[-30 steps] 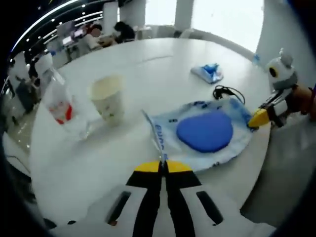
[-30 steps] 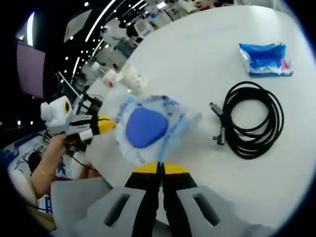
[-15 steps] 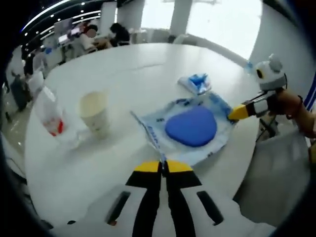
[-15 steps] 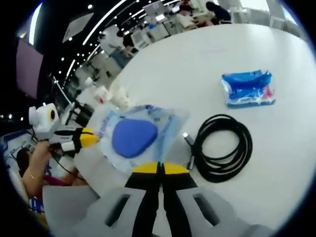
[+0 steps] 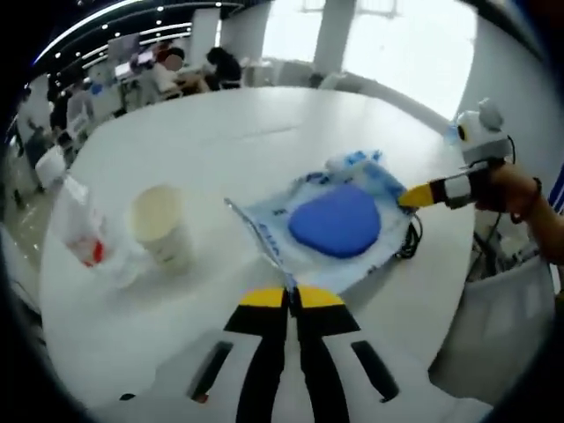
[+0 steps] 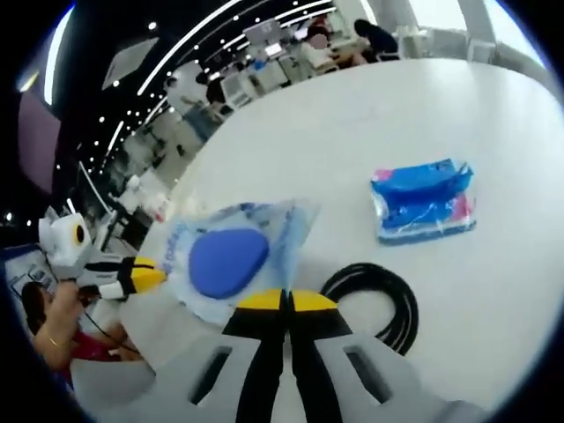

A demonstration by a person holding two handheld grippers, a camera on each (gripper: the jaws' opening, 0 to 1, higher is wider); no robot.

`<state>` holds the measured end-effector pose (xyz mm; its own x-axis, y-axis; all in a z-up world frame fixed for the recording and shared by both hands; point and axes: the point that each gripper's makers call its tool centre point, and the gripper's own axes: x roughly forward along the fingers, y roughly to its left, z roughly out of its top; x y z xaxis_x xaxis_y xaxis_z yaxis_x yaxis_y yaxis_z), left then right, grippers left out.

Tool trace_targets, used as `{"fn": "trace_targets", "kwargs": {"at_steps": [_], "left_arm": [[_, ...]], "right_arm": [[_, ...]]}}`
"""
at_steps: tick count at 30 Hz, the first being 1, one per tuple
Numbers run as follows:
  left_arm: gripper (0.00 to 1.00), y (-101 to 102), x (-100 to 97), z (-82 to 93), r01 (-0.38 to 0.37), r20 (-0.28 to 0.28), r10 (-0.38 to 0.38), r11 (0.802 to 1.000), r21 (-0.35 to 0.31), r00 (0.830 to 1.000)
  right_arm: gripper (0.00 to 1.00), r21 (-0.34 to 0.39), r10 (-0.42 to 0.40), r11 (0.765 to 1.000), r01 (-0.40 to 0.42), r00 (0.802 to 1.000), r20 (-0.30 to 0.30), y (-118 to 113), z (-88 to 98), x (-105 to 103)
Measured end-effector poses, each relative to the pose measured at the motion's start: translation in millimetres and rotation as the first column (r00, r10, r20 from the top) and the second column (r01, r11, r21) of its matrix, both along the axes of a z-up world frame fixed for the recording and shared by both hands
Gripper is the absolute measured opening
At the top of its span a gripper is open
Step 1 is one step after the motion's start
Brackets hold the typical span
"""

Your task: Arrange the tabletop items into an orderly group along one side of the table until the central work area is clear of visible clutter.

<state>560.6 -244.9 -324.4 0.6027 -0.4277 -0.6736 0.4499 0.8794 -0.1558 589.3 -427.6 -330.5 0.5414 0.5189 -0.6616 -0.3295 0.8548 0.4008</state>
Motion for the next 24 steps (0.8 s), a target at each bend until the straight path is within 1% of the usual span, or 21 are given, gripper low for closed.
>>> {"fn": "trace_targets", "kwargs": {"at_steps": [5, 9, 12, 14, 15, 17, 18, 19, 20, 24], "left_arm": [[0.00, -2.3, 16.5, -5.7, -0.035, 0.016, 0.035, 0.999, 0.008, 0.999], [0.00, -1.5, 29.1, -9.3, -0.084, 0.015, 0.084, 0.996, -0.006, 0.996], [0.00, -2.6, 40.0, -13.1, -0.109, 0.019, 0.109, 0.994, -0.018, 0.994], [0.00, -2.9, 50.7, -13.0, -0.112, 0.068, 0.113, 0.994, -0.013, 0.991], [0.00, -2.5, 54.3, -15.4, -0.131, 0.071, 0.132, 0.991, -0.014, 0.989], [0.00, -2.3, 58.4, -19.0, -0.149, 0.066, 0.150, 0.989, -0.018, 0.987], [0.00, -2.1, 63.0, -20.4, -0.176, 0.066, 0.178, 0.984, -0.039, 0.982], [0.00, -2.1, 64.7, -21.7, -0.179, 0.064, 0.181, 0.983, -0.043, 0.981], [0.00, -0.9, 67.2, -24.4, -0.198, 0.057, 0.200, 0.979, -0.049, 0.978], [0.00, 1.1, 71.9, -29.3, -0.222, 0.049, 0.224, 0.974, -0.049, 0.973]], "right_arm": [[0.01, 0.005, -0.019, 1.000, 0.019, 1.000, 0.004, -2.3, -7.3, 19.5], [0.01, 0.003, -0.025, 1.000, 0.025, 1.000, -0.003, -2.9, -14.8, 31.5], [0.01, -0.013, -0.029, 1.000, 0.029, 1.000, 0.001, -3.2, -18.0, 42.9], [0.01, -0.035, -0.025, 0.999, 0.025, 1.000, 0.009, -4.0, -20.3, 51.7], [0.01, -0.031, -0.036, 0.999, 0.036, 0.999, -0.001, -4.1, -22.6, 56.1], [0.01, -0.041, -0.033, 0.999, 0.033, 0.999, 0.002, -3.3, -25.1, 61.9], [0.01, -0.060, -0.029, 0.998, 0.030, 1.000, 0.009, -3.8, -27.1, 66.2], [0.01, -0.074, -0.025, 0.997, 0.025, 1.000, 0.013, -4.2, -28.4, 68.2], [0.01, -0.083, -0.020, 0.996, 0.021, 1.000, 0.010, -3.1, -31.3, 71.3], [0.01, -0.099, -0.013, 0.995, 0.012, 1.000, -0.005, -1.6, -39.9, 76.7]]}}
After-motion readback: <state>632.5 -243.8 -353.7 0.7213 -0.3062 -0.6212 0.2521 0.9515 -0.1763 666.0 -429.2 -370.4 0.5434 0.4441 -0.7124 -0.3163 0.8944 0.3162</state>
